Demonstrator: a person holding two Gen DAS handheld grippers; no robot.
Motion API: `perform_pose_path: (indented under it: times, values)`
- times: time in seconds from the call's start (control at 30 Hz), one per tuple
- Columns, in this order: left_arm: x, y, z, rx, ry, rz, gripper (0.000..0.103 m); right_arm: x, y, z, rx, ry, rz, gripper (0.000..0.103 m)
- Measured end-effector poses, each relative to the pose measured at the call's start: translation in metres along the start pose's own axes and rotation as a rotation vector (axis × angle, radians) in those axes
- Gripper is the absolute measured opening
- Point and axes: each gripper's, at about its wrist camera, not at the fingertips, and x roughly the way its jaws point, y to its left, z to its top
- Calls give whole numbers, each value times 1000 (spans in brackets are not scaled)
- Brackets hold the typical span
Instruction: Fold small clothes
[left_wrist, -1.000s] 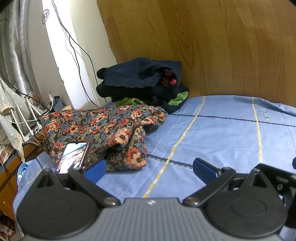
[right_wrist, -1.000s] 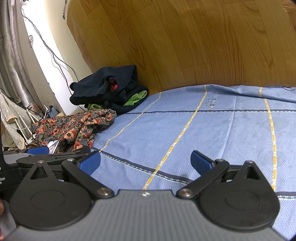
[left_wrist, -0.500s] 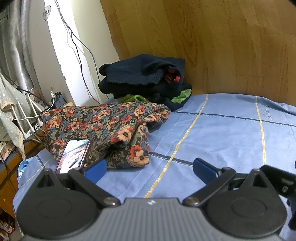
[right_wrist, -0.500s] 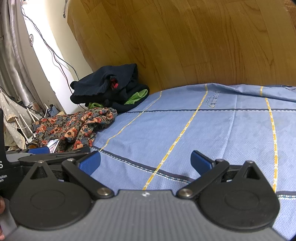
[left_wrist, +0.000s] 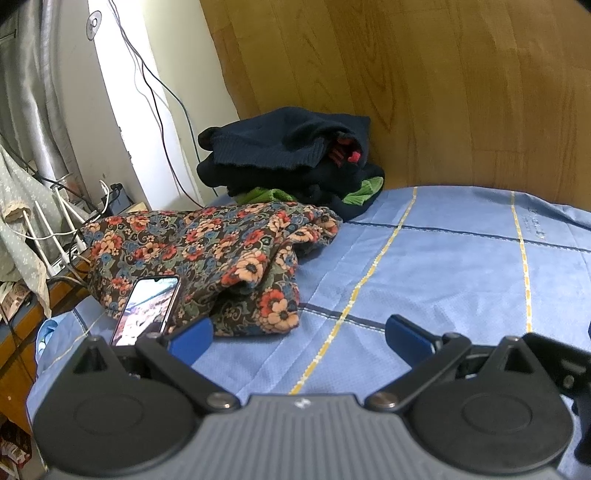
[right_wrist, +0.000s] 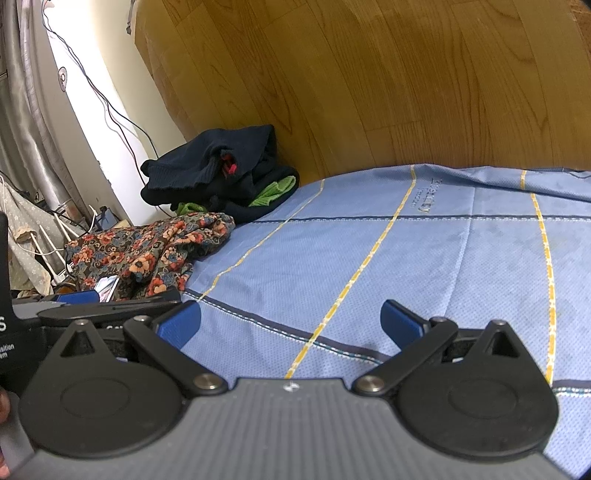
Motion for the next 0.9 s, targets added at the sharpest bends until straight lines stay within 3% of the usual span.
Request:
perform_pose_path:
  times: [0.9]
  values:
    - [1, -1, -1, 4, 11, -1, 103, -3, -3, 3, -4, -5, 21, 103]
